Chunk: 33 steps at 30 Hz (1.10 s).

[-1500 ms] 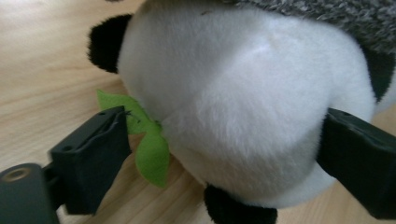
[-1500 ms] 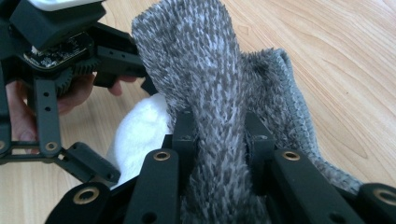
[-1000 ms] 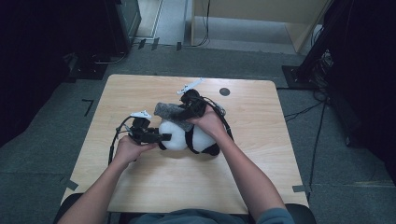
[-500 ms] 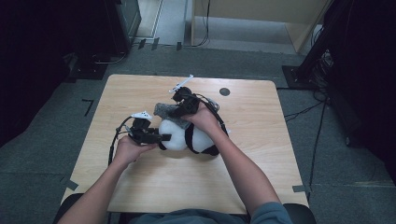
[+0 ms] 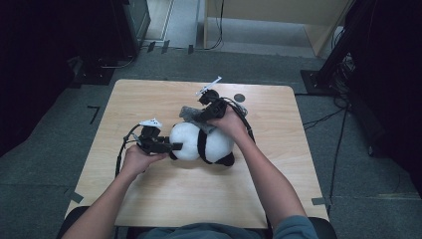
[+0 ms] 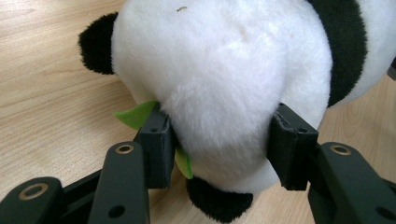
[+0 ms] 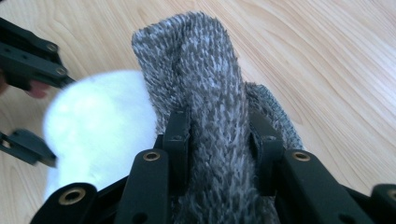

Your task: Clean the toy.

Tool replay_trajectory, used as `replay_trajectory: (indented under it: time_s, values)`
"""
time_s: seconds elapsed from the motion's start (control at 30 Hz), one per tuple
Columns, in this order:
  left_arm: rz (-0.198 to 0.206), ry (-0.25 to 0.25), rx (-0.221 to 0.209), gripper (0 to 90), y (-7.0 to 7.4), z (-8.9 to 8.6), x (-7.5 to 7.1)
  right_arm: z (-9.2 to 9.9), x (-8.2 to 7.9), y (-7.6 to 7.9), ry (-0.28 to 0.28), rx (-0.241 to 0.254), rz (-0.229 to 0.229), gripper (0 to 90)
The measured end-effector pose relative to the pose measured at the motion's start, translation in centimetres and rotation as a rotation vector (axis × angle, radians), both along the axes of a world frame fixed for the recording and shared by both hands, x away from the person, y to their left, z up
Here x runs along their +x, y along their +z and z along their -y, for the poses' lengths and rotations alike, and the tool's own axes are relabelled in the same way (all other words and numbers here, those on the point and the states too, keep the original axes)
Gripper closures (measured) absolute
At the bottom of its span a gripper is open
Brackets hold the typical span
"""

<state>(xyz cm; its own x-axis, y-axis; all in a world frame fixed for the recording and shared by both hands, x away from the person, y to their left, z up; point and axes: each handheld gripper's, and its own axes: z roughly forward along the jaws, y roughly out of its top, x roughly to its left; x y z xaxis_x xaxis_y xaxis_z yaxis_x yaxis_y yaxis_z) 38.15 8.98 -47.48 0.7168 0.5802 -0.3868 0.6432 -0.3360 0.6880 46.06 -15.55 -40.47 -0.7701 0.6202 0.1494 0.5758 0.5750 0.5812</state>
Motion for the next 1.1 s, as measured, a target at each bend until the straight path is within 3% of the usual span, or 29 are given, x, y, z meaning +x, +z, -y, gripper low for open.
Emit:
replay_trajectory:
  time_s: [0.3,1.1]
  values:
    - [0.005,0.002,-0.009,49.0,0.1,0.1,-0.1,2.6,0.4,-0.9,-0.057,0.023,-0.036,65.6]
    - [0.005,0.006,-0.01,53.2,0.2,0.0,-0.1,8.0,0.6,-1.7,-0.17,0.051,-0.057,67.8]
